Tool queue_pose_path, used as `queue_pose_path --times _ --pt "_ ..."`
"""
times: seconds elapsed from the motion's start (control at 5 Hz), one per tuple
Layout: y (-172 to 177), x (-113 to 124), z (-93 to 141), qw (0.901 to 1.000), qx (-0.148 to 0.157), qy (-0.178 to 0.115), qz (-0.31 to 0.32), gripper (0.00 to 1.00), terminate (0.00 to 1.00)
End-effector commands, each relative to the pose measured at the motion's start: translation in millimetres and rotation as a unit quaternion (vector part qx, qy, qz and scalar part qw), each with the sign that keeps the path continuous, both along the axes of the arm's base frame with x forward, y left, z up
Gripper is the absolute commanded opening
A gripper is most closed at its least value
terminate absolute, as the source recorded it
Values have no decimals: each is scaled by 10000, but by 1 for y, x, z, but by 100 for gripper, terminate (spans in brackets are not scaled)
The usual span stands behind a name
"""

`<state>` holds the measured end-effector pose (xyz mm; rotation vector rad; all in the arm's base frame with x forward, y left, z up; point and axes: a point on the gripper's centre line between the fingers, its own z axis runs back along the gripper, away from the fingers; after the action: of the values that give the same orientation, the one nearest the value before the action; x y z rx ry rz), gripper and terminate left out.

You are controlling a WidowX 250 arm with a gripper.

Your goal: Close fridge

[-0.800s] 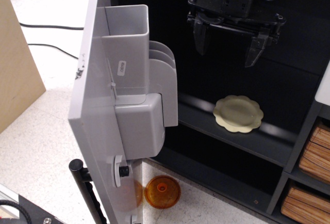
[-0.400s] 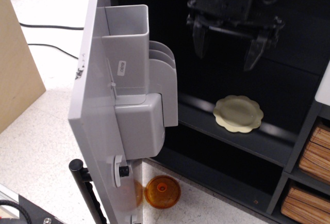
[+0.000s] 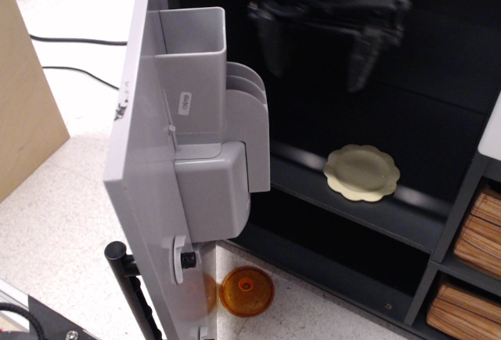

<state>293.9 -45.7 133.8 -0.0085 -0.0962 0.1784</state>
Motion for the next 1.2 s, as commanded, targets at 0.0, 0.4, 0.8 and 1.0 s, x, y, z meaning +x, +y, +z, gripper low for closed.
queue_pose_path --times 0.0,0.4,0.8,1.0 --pt "29 -30 59 9989 -170 -447 -8 100 0" --pt "56 -72 69 9984 -166 -535 121 100 0" --pt "64 -99 56 9985 -78 -426 336 100 0" --pt "58 -102 46 9986 -79 -356 375 100 0"
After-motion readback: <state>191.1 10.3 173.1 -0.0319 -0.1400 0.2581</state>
